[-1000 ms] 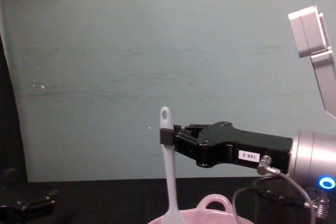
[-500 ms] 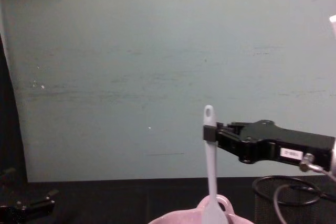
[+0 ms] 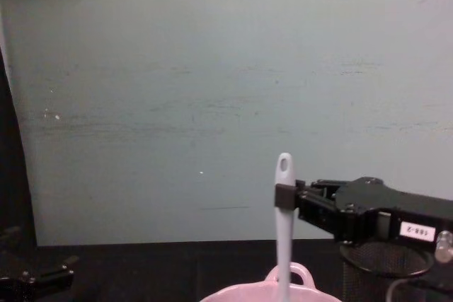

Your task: Use the one hand to pick up the spoon and stir the clear water in the bowl.

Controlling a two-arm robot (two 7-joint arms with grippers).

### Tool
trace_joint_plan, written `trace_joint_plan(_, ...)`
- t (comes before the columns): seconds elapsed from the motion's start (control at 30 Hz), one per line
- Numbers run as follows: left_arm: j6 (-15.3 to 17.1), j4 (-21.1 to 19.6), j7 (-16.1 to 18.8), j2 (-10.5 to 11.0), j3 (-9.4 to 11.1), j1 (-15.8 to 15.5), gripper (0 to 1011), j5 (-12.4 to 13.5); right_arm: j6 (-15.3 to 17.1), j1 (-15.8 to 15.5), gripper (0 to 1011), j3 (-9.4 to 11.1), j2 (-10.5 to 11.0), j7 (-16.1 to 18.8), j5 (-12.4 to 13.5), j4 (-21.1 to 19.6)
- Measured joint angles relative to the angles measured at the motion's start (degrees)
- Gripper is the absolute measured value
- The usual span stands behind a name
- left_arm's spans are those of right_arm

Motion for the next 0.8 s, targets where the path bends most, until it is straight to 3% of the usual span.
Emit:
trace_joint_plan(0.23,0.0,0.0,0.0,0.0,0.0,0.0,1005,0.0,-0.57,0.3,123,-1.92,-1.79,1.25,0.44,0.45)
trace_joint_plan(0.47,0.0,0.0,0.0,0.0,0.0,0.0,1005,0.0,-1.72,3.54,123,-3.9,-4.86,2.05,-0.34,4.06)
trace_joint_plan(0.8,0.0,0.0,0.0,0.0,0.0,0.0,1005,0.0,-3.47,7.8,123,-3.37,-7.84,0.38,-1.85,11.57)
